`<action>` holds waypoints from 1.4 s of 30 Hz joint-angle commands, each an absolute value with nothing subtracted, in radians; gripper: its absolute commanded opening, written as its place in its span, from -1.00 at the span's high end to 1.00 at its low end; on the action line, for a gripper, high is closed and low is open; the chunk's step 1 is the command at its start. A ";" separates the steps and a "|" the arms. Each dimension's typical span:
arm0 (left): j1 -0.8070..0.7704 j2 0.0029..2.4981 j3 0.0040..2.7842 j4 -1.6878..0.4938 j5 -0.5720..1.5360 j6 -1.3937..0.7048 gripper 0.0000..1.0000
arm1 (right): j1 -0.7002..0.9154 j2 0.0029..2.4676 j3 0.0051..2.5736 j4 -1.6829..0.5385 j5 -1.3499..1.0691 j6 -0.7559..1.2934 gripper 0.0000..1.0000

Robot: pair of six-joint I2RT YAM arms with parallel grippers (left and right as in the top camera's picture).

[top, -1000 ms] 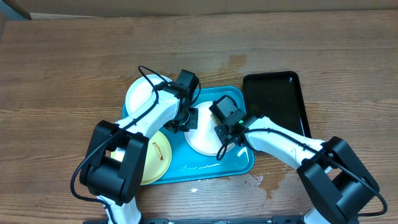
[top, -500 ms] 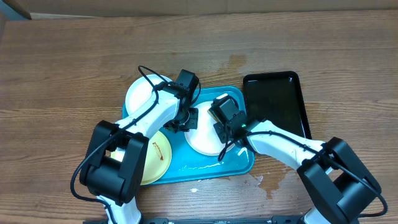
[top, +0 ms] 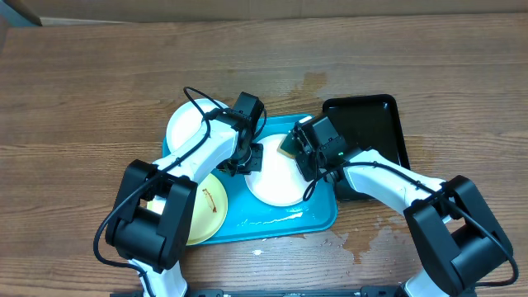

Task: Clean dirty plates on tray and stack at the side
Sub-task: 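Scrub the white plate with the sponge while the left gripper holds it, then return the sponge to the black tray with the right gripper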

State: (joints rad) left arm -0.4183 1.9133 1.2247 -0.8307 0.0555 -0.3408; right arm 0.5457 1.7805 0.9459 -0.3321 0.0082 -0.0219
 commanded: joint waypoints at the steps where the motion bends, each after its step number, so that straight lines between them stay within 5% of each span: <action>1: -0.419 1.937 1.213 -0.841 0.019 -0.314 0.92 | 0.539 1.805 0.936 -0.278 -0.002 -0.061 0.92; 23: -0.419 1.937 1.213 -0.847 0.019 -0.314 0.92 | 0.539 1.868 0.940 -0.128 -0.066 -0.080 0.92; 42: -0.419 1.937 1.213 -0.853 0.019 -0.315 0.92 | 0.522 1.760 1.108 -0.304 -0.162 -0.079 0.93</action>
